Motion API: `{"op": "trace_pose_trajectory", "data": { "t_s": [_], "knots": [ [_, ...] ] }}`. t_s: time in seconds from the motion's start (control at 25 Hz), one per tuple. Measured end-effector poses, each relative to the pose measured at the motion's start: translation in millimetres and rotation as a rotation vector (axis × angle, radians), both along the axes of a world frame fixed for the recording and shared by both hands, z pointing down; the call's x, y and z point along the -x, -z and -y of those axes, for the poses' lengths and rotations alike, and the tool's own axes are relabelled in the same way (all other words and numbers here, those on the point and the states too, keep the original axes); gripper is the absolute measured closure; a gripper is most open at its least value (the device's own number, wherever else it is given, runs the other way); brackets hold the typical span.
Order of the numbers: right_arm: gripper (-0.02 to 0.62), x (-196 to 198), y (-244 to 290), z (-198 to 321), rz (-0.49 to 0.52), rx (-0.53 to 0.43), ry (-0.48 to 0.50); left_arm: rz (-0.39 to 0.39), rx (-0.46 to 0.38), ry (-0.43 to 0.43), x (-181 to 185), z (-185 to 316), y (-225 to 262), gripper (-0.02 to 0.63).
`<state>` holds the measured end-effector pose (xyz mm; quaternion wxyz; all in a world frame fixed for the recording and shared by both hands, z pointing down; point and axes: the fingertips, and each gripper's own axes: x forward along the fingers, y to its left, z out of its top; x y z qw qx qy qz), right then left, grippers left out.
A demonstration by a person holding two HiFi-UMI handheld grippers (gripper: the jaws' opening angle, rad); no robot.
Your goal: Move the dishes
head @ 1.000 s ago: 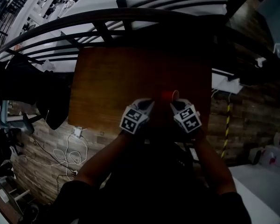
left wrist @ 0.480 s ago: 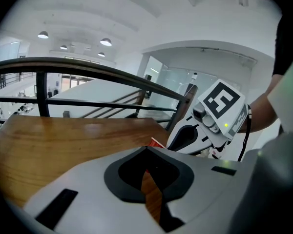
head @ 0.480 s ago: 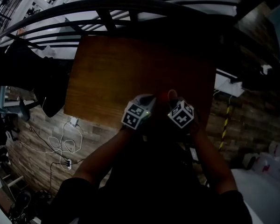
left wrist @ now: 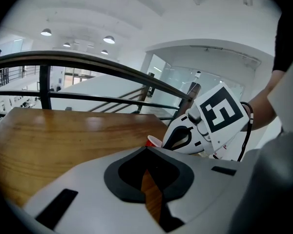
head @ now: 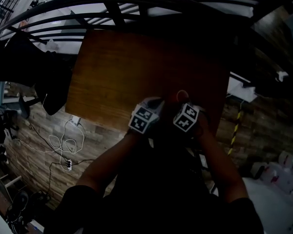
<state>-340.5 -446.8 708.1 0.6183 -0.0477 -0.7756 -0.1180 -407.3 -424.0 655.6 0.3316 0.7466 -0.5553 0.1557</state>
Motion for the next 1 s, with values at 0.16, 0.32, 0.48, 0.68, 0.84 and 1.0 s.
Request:
{"op": "trace_pose_trajectory", "data": {
  "t_s": [0.16,0.32,0.48,0.68,0.84,1.0],
  "knots": [
    [0.574,-1,-9,2,-0.042,-0.044,0.041,-0.004,0.010,0.013,2,-5,-6,0.615],
    [0.574,-1,-14,2,-0.068,-0.068,0.050,-0.020,0.018,0.026,3,-9,-10,0.615],
    [0.574,1,-18,2,-0.070,-0.075,0.052,-0.025,0.019,0.025,2,-9,-12,0.615],
    [0.570,6,-19,-1,-0.064,-0.065,0.044,-0.025,0.025,0.014,5,-9,-14,0.615],
    [0.547,12,-17,-4,-0.042,-0.053,0.028,-0.034,0.030,0.012,7,-10,-15,0.615],
    [0.529,16,-12,-7,-0.020,-0.045,0.008,-0.031,0.031,0.004,9,-12,-14,0.615]
  ]
}}
